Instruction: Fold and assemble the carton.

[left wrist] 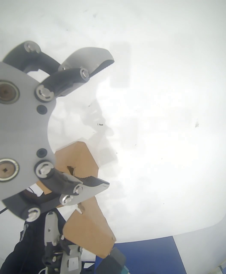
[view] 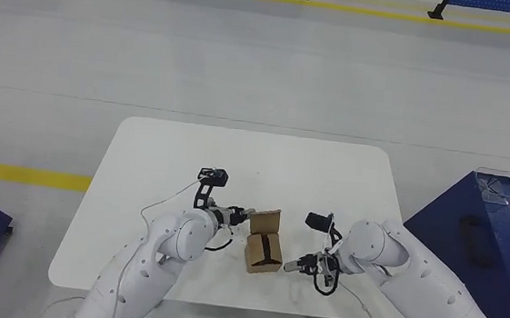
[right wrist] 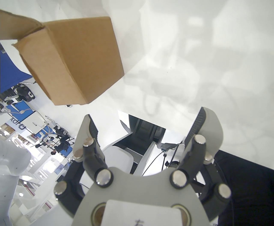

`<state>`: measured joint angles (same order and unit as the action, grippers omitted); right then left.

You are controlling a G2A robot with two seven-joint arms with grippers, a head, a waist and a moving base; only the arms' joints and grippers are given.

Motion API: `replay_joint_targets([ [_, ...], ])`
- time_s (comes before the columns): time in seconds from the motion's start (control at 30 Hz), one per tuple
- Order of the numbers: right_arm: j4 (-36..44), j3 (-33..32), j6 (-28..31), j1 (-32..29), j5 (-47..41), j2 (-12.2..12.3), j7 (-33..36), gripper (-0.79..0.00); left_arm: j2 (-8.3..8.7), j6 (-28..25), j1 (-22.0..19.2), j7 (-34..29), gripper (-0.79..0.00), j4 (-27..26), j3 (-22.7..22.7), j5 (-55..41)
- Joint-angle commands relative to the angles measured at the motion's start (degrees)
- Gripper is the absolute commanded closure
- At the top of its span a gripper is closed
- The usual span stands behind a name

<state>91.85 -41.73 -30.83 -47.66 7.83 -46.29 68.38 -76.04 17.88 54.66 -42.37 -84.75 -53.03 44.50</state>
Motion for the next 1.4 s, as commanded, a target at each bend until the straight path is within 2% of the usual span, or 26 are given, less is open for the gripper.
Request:
replay_joint_targets([
  [0.0, -0.59, 0.13, -0.77, 0.45, 0.29, -0.26, -0.42, -0.785, 0.17, 0.10, 1.00, -0.29, -0.785, -1.18, -0.45, 0.56],
  [0.23, -2.16, -0.17, -1.43, 1.37, -0.03, -0.85, -0.99, -0.785, 0.59, -0.11, 3.77, -1.31, -0.785, -4.25, -1.72, 1.57],
  [0.47, -2.00, -0.14, 5.28, 1.17, -0.03, -0.45, 5.65, -0.785, 0.65, -0.05, 4.86, -1.56, -0.785, -5.16, -2.50, 1.99],
  [0.77, -3.21, 3.30, 2.92, 1.84, 0.36, -2.43, 3.84, -0.785, 0.46, -0.07, 4.92, -1.76, -0.785, -5.36, -2.67, 2.50],
  [1.0, -5.23, 5.89, -1.71, 3.23, 2.23, -4.48, -1.00, -0.785, 0.42, -0.39, 5.41, -2.05, -0.785, -5.80, -2.99, 2.98],
  [1.37, -8.16, 4.50, -4.37, 4.09, 1.05, -5.66, -4.83, -0.785, 0.54, -2.67, 6.93, -2.74, -0.785, -7.99, -3.47, 3.34],
])
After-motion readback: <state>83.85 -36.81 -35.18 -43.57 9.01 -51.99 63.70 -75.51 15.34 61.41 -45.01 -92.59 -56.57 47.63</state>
